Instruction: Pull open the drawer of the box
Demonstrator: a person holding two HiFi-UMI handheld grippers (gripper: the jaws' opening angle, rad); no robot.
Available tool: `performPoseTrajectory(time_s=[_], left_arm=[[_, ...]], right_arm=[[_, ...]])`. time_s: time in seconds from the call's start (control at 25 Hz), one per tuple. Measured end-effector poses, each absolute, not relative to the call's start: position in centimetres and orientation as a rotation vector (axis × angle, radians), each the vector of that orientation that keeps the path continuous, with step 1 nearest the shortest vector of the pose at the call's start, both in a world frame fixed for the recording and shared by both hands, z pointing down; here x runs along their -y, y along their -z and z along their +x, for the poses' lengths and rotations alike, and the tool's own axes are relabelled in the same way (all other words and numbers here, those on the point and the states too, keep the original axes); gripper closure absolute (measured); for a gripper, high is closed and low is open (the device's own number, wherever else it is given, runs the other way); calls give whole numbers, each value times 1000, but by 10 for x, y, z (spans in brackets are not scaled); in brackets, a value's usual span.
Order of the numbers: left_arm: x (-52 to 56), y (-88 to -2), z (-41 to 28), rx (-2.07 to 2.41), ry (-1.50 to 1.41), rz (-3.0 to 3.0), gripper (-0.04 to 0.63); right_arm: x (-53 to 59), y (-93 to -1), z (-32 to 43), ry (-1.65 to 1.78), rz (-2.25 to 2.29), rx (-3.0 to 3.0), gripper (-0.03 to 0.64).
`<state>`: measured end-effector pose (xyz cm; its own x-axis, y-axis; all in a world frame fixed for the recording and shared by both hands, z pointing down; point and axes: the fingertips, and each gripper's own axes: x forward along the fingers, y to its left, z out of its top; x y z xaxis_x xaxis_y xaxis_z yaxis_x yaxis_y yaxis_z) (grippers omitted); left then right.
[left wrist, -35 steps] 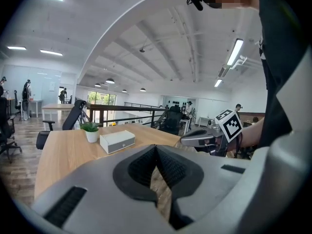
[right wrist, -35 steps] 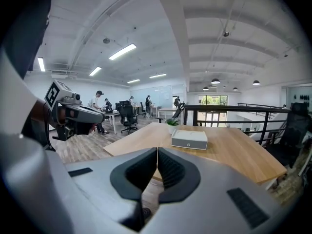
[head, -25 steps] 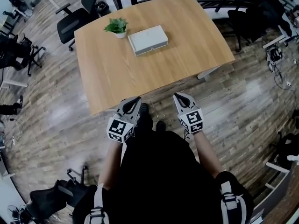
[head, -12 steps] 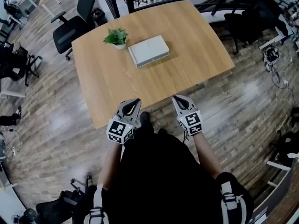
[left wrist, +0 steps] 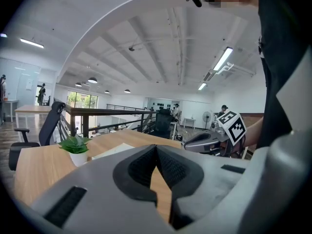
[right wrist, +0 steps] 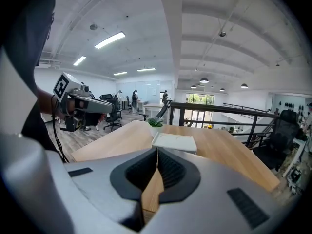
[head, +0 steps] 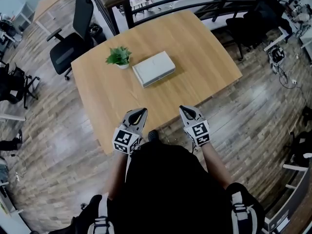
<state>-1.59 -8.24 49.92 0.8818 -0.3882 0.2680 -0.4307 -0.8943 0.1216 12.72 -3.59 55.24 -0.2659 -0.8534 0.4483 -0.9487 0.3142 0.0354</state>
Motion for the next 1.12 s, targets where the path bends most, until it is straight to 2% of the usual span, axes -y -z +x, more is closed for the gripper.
performPoseTrajectory(time_s=[0.56,1.12], left_arm=[[118,-514,-34,556,-341,2860,572],[139,-516,-50,699,-323,2806,572]], right_arm=[[67,-566,101,-348,1621,2151,592],[101,-579,96,-366,1531,2191,592]])
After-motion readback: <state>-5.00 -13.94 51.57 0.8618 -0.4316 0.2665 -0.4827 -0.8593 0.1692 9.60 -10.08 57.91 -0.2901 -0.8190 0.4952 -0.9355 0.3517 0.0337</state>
